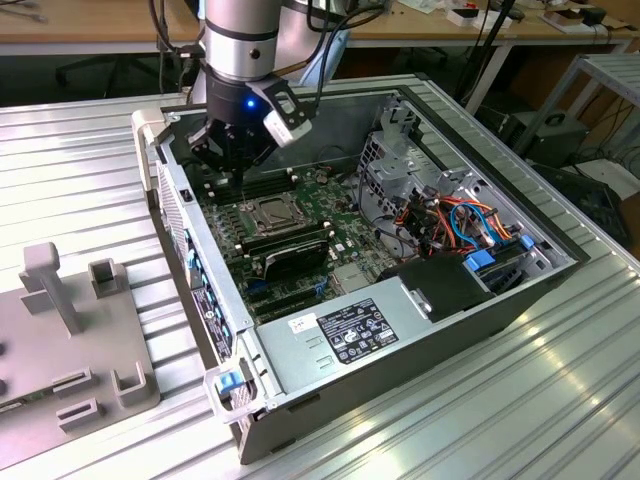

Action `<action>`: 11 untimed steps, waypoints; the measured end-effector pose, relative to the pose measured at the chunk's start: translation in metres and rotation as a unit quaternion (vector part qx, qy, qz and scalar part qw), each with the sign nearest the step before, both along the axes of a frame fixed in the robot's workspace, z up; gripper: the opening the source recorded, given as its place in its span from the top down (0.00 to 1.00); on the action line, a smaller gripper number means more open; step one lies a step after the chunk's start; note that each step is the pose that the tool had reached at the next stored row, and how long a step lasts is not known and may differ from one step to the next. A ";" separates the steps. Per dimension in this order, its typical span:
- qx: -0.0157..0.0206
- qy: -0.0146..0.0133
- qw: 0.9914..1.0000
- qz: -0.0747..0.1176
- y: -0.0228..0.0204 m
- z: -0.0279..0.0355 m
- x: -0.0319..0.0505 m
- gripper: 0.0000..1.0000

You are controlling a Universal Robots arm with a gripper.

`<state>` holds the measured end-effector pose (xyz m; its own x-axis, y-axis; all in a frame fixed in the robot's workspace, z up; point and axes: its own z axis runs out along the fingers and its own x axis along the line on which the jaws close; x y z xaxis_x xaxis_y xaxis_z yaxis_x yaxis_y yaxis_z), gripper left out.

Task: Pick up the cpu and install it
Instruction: 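Install the first cpu locking lever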

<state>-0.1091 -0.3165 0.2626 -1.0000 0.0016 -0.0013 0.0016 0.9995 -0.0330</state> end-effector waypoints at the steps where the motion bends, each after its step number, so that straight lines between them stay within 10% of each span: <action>1: 0.003 0.000 1.000 0.000 0.0000 -0.0001 -0.0001 0.89; 6: 0.032 -0.003 0.999 0.001 0.0001 -0.0002 -0.0001 0.89; 11: 0.045 -0.003 0.999 0.001 0.0014 -0.0022 -0.0002 0.89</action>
